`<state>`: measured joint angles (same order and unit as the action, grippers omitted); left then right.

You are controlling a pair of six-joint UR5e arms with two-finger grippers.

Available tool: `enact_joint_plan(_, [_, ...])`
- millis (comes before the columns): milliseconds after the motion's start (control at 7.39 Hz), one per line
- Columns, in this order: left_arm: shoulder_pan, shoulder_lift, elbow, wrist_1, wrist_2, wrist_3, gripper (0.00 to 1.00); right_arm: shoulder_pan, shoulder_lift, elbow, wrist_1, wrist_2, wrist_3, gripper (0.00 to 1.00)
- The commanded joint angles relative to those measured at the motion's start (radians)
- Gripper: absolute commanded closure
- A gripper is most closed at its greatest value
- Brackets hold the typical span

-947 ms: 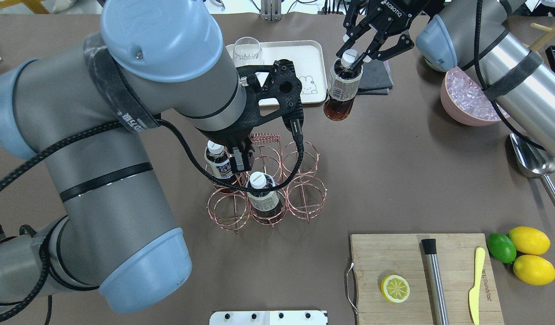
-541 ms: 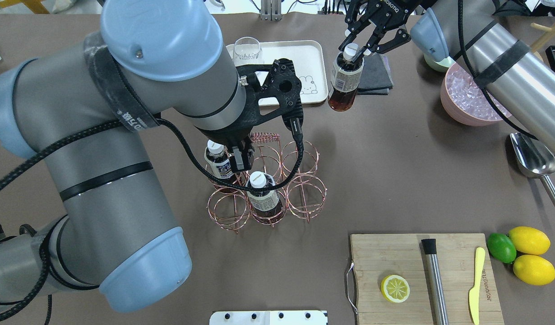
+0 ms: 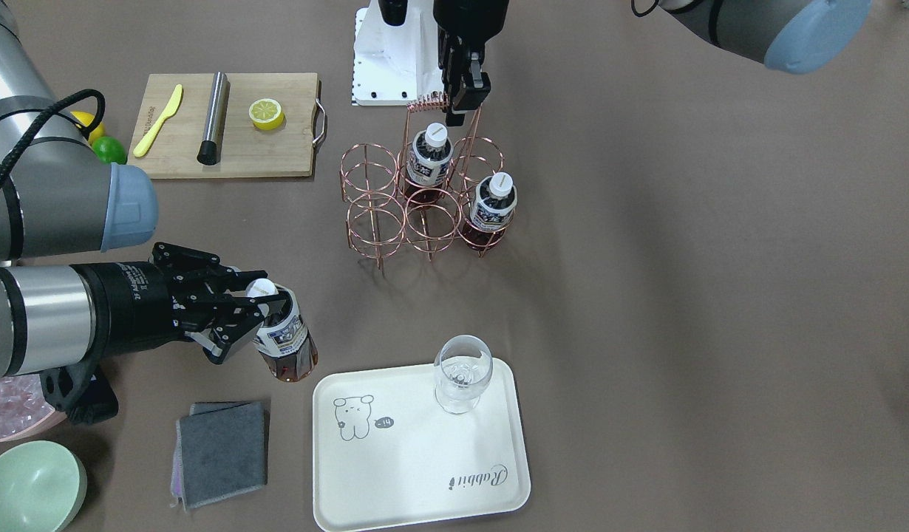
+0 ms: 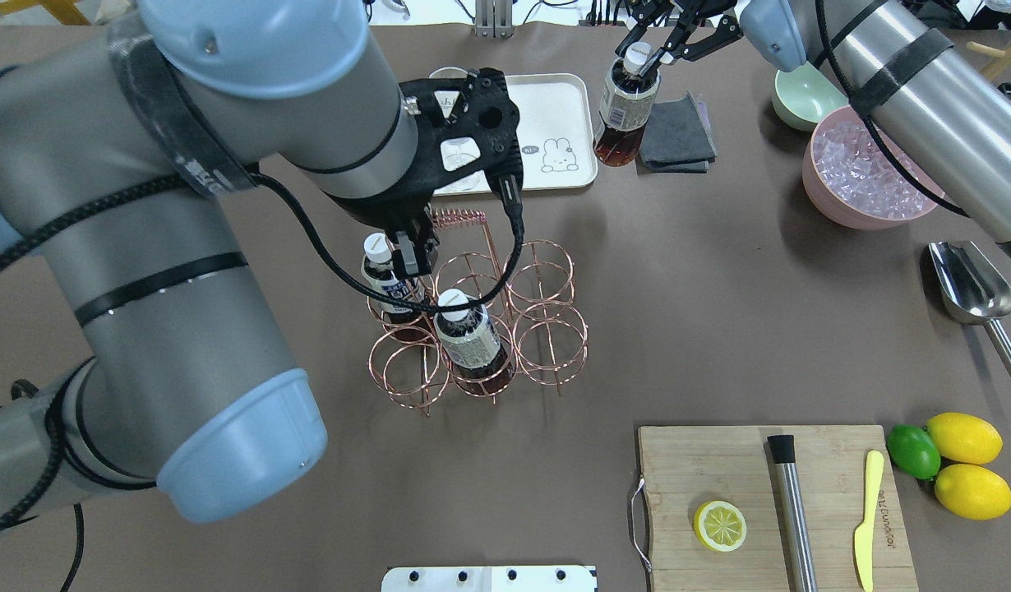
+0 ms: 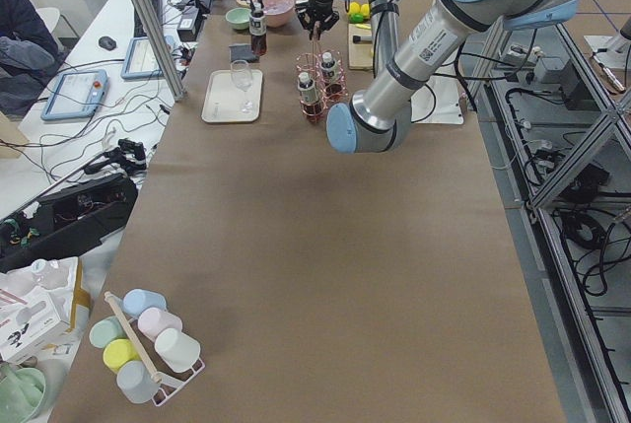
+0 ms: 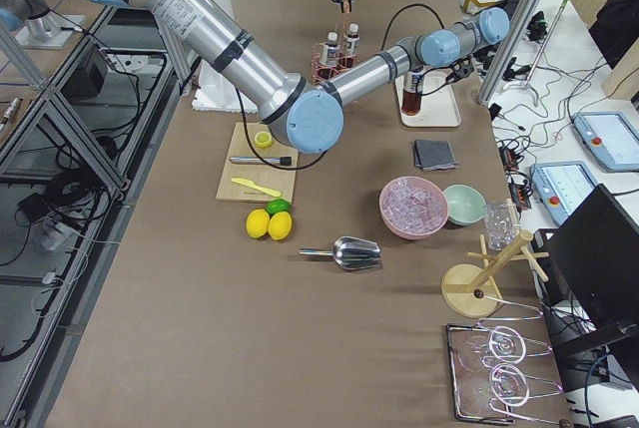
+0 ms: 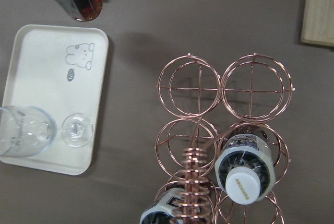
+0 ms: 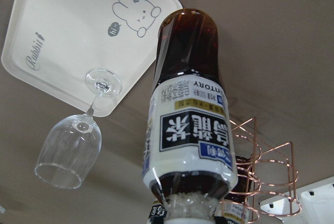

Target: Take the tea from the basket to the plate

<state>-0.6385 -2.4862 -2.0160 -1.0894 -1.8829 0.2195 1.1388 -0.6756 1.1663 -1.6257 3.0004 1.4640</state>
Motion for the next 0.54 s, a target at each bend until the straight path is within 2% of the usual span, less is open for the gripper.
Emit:
enact_joint_plan(0, [-0.105,0.029,-0.033,0.074,-0.010,0.059,1.00,0.018,0.031,-0.051,0.004,0.000,-0.176,1.00])
enact_joint_plan(271, [-0.160,0.097,-0.065,0.103,-0.046,0.083,1.00,0.022,0.050,-0.054,0.006,0.003,-0.212,1.00])
enact_joint_plan(406, [-0.200,0.171,-0.117,0.112,-0.062,0.109,1.00,0.022,0.051,-0.053,0.019,0.002,-0.247,1.00])
